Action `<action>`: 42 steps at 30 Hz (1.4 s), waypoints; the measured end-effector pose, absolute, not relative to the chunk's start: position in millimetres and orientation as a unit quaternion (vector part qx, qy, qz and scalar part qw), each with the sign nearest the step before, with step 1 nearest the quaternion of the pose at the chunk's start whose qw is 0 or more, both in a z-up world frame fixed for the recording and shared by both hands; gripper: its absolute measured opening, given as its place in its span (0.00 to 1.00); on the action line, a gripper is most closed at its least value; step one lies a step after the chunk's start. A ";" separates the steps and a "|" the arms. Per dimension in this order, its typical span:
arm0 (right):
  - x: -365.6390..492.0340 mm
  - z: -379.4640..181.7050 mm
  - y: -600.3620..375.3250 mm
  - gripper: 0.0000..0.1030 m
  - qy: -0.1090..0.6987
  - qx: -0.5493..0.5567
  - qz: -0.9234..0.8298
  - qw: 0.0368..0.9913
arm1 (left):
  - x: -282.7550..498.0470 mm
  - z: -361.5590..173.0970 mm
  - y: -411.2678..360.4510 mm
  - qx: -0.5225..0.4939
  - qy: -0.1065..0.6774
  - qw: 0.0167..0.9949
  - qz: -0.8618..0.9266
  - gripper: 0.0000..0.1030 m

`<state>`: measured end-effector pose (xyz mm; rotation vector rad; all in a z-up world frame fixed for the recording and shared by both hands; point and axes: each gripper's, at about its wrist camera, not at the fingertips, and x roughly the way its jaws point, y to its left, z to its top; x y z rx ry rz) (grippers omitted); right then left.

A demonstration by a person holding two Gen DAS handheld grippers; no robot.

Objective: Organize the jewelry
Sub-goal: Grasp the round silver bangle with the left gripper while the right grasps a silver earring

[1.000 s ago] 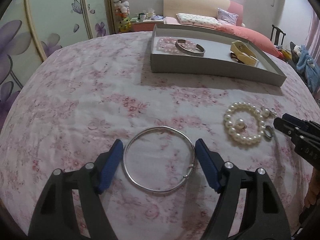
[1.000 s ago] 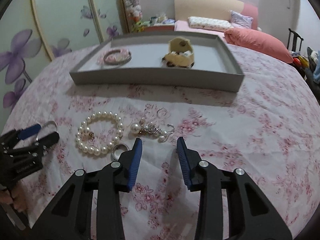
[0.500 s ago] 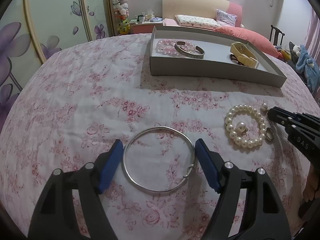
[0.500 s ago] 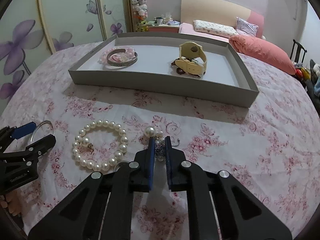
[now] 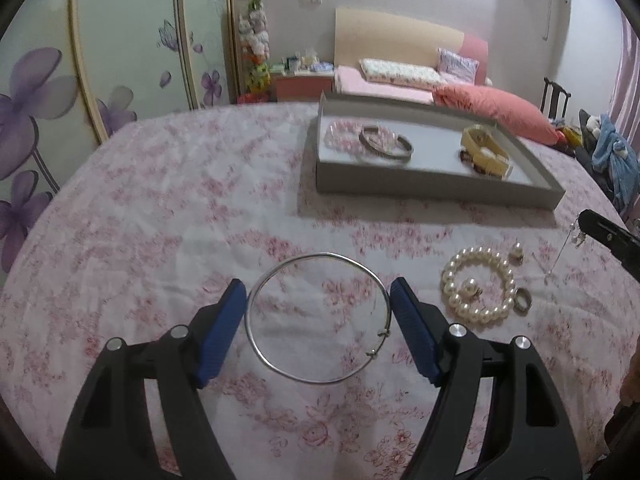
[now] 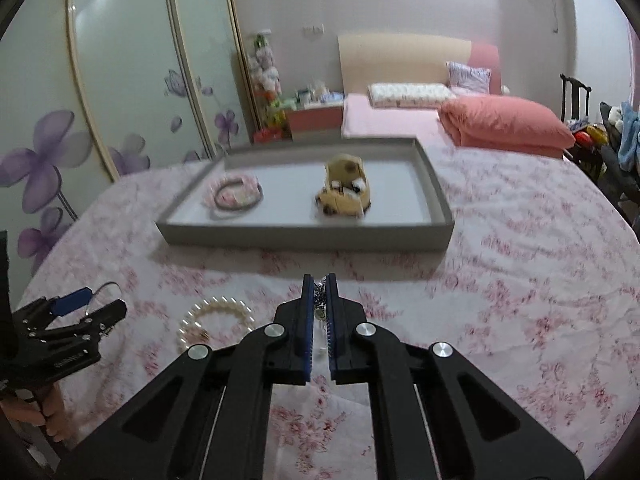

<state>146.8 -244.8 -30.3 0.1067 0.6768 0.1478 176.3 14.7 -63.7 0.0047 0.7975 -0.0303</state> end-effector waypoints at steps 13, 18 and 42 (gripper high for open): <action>128.1 5.3 -238.2 0.06 0.260 0.055 0.086 0.960 | 153.1 -25.9 4.4 0.035 0.281 0.959 0.008 0.70; 120.0 10.7 -236.6 0.06 0.232 0.051 0.079 0.968 | 145.1 -17.7 0.5 0.045 0.249 0.967 0.013 0.70; 84.3 25.9 -215.7 0.06 0.065 -0.004 0.017 0.998 | 127.9 10.4 -23.2 0.053 0.160 0.986 0.000 0.70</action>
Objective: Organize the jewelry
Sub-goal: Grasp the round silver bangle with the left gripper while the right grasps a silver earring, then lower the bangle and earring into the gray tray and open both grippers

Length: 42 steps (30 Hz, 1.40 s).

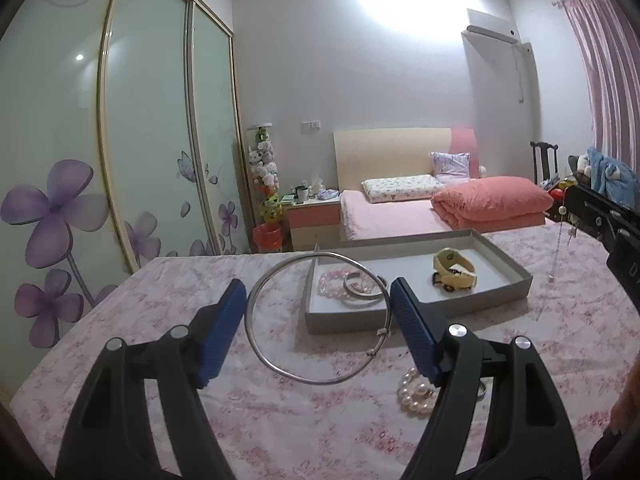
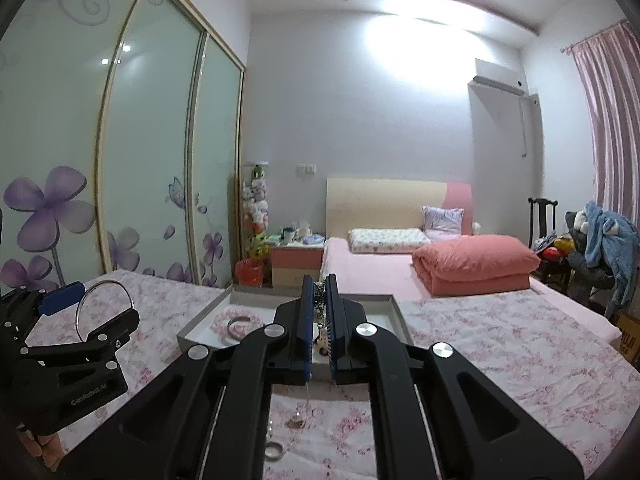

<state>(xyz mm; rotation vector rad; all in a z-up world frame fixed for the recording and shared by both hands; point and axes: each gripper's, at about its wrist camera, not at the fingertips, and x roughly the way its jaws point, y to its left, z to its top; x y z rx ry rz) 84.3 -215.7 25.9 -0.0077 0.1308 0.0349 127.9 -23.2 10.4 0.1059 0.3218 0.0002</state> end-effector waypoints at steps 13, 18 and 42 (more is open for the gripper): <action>92.5 32.0 -213.6 0.06 0.032 -0.014 0.003 0.999 | 140.1 30.2 -30.4 0.045 0.126 0.991 -0.009 0.70; 99.6 35.9 -212.0 0.06 0.024 -0.016 -0.002 1.000 | 153.9 34.9 -33.0 0.039 0.119 0.992 -0.008 0.70; 203.2 31.3 -221.9 0.06 0.053 -0.001 -0.011 0.999 | 271.3 18.1 -45.9 0.029 0.146 0.989 -0.003 0.70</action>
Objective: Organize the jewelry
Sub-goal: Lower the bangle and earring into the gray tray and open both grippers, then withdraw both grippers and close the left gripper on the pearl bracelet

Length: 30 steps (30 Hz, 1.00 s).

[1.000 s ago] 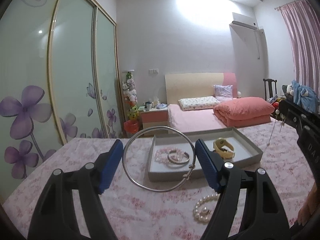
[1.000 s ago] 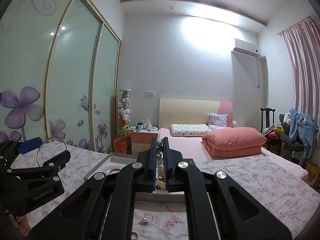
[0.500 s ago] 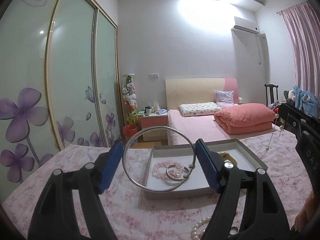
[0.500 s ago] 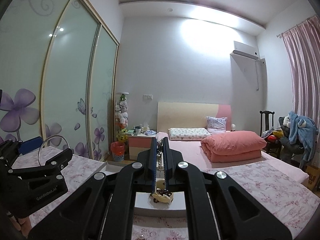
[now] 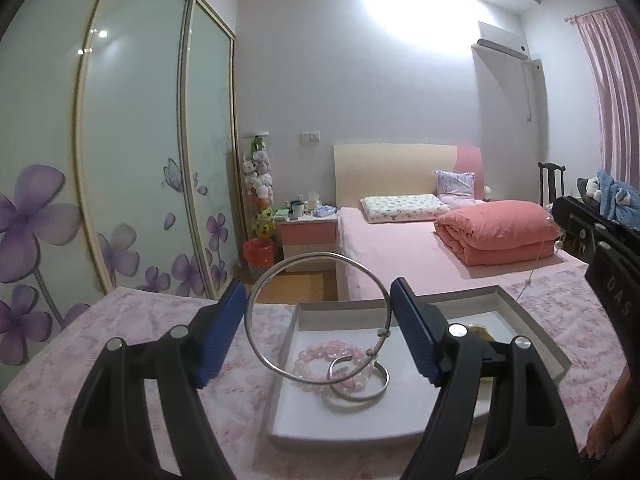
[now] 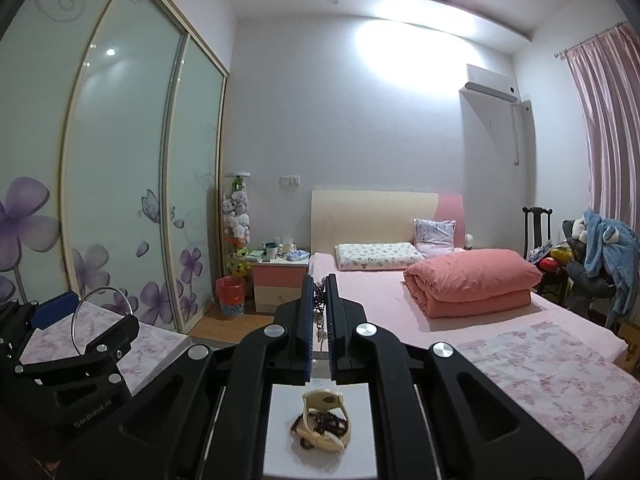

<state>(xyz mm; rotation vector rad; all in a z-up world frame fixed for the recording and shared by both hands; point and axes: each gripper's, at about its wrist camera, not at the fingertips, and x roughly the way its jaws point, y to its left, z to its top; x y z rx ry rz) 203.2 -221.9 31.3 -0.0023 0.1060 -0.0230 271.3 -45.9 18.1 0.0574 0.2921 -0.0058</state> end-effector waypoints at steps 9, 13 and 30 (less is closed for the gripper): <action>251.9 -6.8 -228.1 0.06 0.134 0.026 -0.006 0.991 | 323.2 -21.2 -53.9 0.022 0.212 0.977 -0.018 0.70; 262.9 -17.0 -225.3 0.07 0.170 0.024 -0.003 0.985 | 335.1 -35.3 -57.2 0.020 0.241 0.970 -0.027 0.70; 272.6 -8.2 -232.5 0.50 0.190 0.060 -0.010 0.980 | 342.7 -46.1 -59.4 0.028 0.271 0.961 -0.047 0.79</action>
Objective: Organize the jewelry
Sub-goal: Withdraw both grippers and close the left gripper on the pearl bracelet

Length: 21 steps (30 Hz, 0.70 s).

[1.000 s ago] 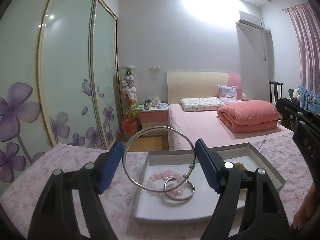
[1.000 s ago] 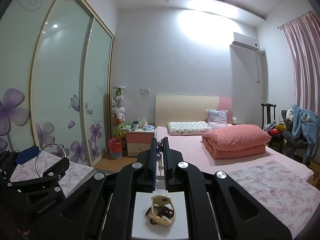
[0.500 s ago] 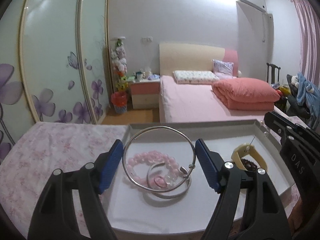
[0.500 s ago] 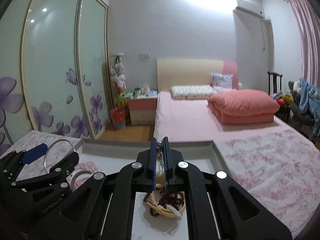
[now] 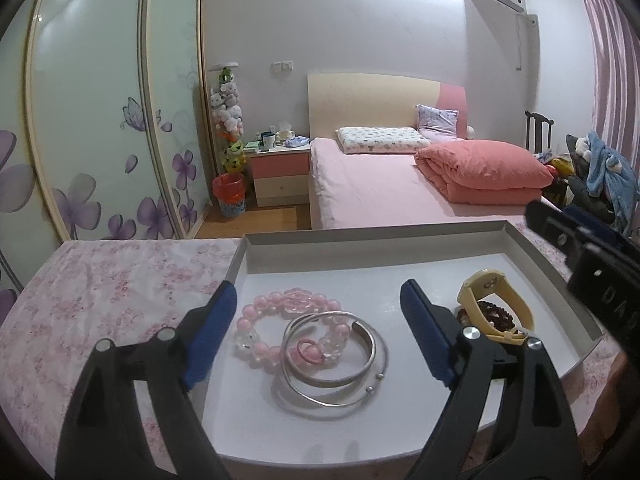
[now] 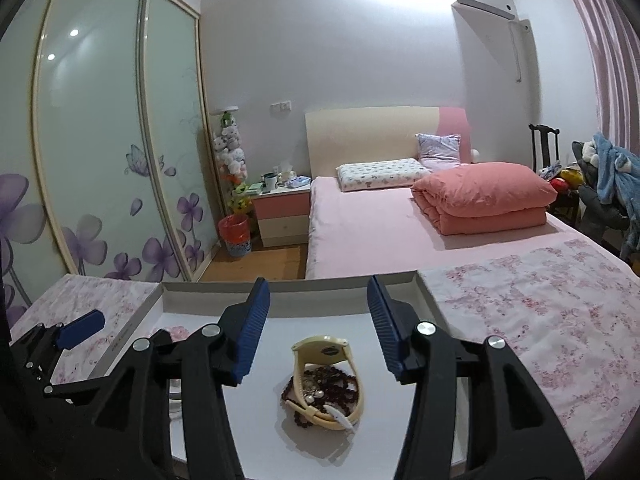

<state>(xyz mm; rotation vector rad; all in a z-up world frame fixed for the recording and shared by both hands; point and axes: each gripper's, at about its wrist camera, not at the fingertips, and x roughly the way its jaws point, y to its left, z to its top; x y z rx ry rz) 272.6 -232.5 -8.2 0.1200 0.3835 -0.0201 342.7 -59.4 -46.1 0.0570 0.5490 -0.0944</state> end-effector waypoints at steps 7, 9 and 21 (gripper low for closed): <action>257.1 5.2 -244.9 0.50 0.180 0.060 -0.020 0.982 | 320.3 -31.8 -44.5 0.019 0.268 0.962 -0.049 0.79; 249.3 6.4 -245.4 0.50 0.182 0.055 -0.017 0.982 | 309.6 -29.1 -40.8 0.019 0.271 0.961 -0.059 0.79; 195.6 -8.6 -246.9 0.50 0.212 0.031 -0.011 0.977 | 236.0 -70.7 -57.5 0.054 0.368 0.907 -0.198 0.51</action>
